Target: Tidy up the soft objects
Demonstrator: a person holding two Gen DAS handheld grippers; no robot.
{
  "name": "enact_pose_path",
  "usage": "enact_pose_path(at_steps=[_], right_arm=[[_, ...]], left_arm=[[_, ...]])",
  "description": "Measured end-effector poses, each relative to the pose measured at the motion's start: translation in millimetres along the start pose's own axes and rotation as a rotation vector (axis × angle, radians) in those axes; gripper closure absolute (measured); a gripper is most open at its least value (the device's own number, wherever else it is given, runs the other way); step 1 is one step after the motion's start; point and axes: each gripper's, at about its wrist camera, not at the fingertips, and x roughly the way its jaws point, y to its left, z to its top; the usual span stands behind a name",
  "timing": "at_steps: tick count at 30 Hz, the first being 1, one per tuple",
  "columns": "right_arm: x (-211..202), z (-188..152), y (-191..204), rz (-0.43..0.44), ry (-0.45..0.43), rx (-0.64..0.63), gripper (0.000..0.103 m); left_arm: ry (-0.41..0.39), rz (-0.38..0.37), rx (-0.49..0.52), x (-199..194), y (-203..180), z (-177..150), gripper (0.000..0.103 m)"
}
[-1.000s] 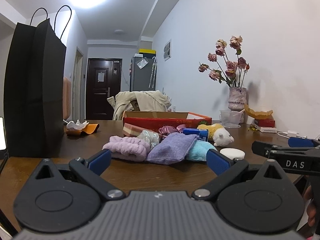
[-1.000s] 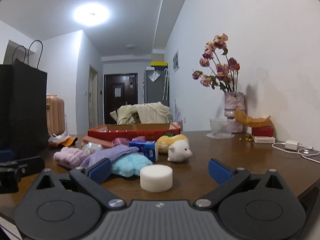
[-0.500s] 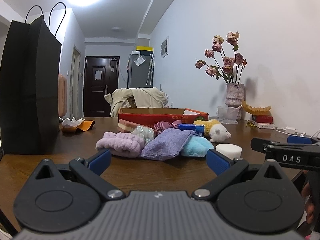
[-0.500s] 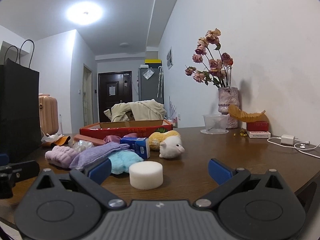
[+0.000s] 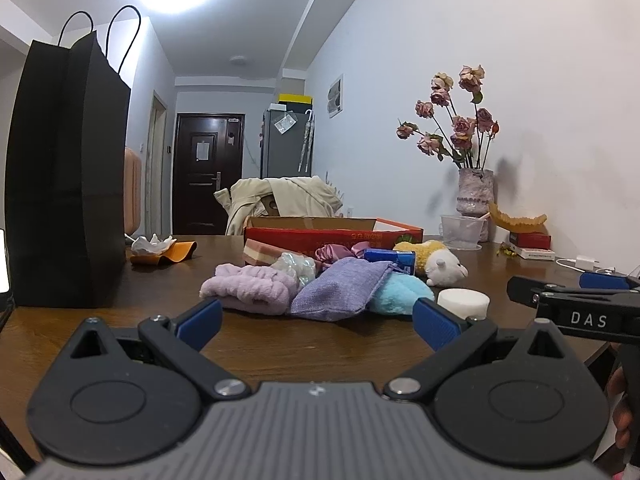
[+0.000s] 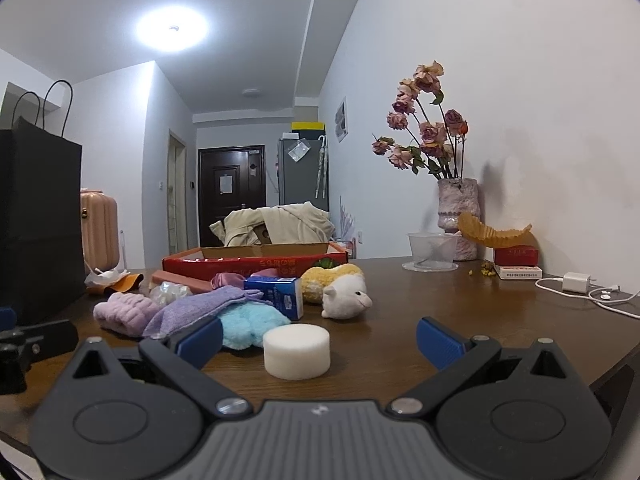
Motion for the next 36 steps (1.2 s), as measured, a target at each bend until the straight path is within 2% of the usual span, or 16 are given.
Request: enact_pose_path(at_steps=[28,36], right_arm=[[0,-1,1,0.002,-0.010,-0.008,0.000],[25,15,-4,0.024,0.033,0.015,0.000]], left_arm=[[0.010,-0.002,-0.017,5,2,3,0.000],[0.078,0.011,-0.029,35,6,22,0.000]])
